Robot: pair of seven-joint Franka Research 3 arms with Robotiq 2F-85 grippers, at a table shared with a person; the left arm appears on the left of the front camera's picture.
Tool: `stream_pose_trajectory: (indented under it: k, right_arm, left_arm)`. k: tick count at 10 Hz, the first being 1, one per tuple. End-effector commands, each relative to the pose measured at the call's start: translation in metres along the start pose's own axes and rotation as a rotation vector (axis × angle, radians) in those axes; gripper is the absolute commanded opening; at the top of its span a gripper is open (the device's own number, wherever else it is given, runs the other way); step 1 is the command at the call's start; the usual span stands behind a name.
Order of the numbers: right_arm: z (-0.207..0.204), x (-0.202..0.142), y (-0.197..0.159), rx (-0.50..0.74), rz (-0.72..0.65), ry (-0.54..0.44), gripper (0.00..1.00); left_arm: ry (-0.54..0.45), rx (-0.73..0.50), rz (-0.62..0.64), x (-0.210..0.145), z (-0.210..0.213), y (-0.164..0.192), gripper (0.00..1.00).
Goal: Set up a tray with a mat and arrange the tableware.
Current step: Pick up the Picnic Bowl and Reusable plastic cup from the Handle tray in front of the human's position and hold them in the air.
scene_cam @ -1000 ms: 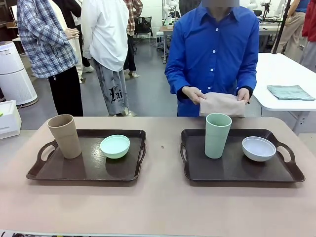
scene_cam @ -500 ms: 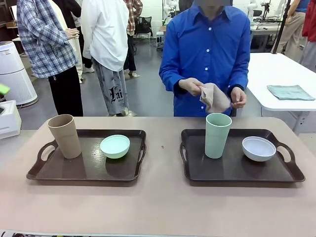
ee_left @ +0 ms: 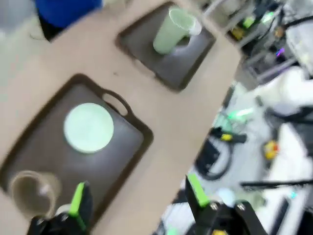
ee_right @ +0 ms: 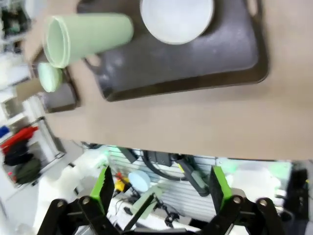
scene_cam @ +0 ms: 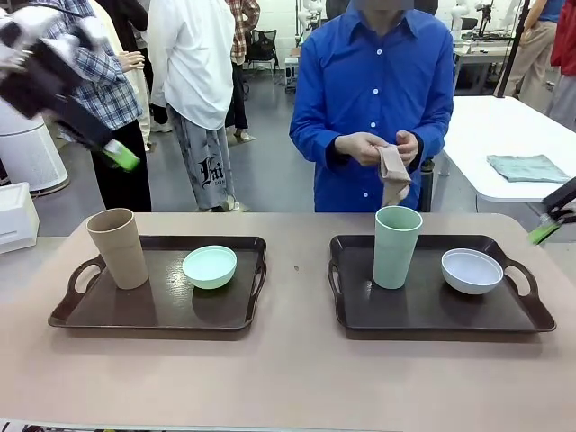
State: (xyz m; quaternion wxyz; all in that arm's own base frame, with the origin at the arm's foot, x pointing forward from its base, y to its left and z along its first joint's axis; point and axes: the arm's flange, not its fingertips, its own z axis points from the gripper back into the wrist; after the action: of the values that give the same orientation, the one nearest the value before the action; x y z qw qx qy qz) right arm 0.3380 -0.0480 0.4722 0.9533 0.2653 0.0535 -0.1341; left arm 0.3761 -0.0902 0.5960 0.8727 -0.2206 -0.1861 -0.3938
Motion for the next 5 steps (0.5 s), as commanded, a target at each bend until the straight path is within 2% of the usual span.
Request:
stream_pose_trajectory:
  k: [1, 3, 4, 5]
  right_arm:
    - [-0.027, 0.013, 0.006, -0.095, -0.079, 0.022, 1.00]
    - [-0.041, 0.026, 0.005, -0.144, -0.110, -0.011, 1.00]
    - [-0.042, 0.035, 0.006, -0.181, -0.088, -0.074, 1.00]
    - [-0.038, 0.042, 0.007, -0.235, -0.021, -0.171, 1.00]
  left_arm:
    - [-0.078, 0.175, -0.157, 0.013, -0.048, -0.007, 1.00]
    - [-0.222, 0.379, -0.331, 0.033, -0.106, -0.031, 1.00]
    - [-0.258, 0.409, -0.393, 0.039, -0.124, -0.037, 1.00]
    - [-0.244, 0.395, -0.394, 0.043, -0.136, -0.043, 1.00]
